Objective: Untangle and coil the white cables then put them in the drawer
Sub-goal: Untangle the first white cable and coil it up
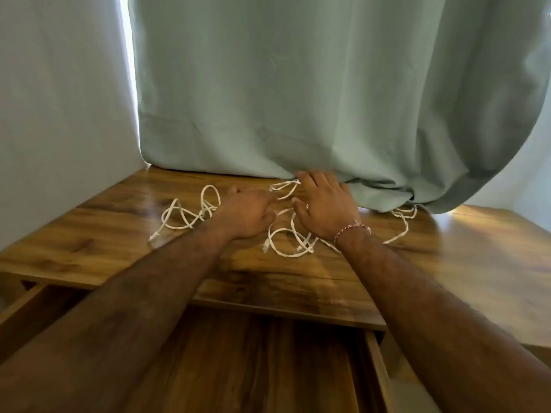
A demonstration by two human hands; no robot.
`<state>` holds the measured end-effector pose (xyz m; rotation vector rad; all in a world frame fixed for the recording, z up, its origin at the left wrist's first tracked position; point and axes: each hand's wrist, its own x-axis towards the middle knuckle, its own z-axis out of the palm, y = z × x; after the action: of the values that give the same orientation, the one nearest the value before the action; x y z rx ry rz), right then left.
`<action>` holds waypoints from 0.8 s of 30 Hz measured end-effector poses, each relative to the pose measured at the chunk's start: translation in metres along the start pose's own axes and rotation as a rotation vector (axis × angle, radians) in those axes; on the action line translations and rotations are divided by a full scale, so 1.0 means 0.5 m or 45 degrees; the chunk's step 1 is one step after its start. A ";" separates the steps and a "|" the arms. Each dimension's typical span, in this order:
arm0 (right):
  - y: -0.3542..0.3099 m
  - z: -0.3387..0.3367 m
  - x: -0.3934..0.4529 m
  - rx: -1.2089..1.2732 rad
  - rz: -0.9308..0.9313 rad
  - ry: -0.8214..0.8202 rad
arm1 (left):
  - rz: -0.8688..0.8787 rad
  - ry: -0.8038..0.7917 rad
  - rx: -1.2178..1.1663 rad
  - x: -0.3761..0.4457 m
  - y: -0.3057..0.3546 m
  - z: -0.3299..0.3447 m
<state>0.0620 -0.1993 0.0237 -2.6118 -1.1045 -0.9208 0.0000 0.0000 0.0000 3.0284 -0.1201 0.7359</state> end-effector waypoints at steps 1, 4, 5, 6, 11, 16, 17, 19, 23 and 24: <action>-0.003 0.001 -0.004 0.058 -0.023 0.006 | -0.015 -0.042 -0.070 0.002 -0.005 0.004; -0.014 0.022 -0.023 0.189 -0.202 -0.016 | -0.056 -0.194 -0.237 -0.001 -0.012 0.025; -0.017 0.035 -0.029 0.196 -0.271 -0.020 | -0.083 -0.222 -0.322 0.000 -0.014 0.035; -0.023 0.044 -0.036 0.195 -0.315 -0.012 | -0.116 -0.213 -0.415 -0.002 -0.014 0.039; -0.047 0.068 -0.065 0.306 -0.222 0.042 | -0.404 -0.122 -0.970 -0.003 -0.010 0.041; -0.058 0.099 -0.090 0.167 -0.094 -0.031 | -0.744 -0.075 -1.632 0.002 -0.003 0.037; -0.061 0.106 -0.093 0.145 -0.061 -0.028 | -0.754 -0.071 -1.693 0.004 -0.002 0.039; -0.062 0.113 -0.094 0.170 -0.011 -0.024 | -0.774 -0.004 -1.803 0.008 0.007 0.047; -0.051 0.130 -0.095 0.339 -0.063 0.037 | -0.863 0.264 -1.891 0.019 0.015 0.077; -0.049 0.130 -0.095 0.436 -0.038 0.084 | -0.879 0.285 -1.922 0.021 0.011 0.087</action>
<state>0.0505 -0.1860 -0.0585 -2.2794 -1.1699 -0.7412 0.0286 -0.0079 -0.0339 1.3871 0.2520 0.4946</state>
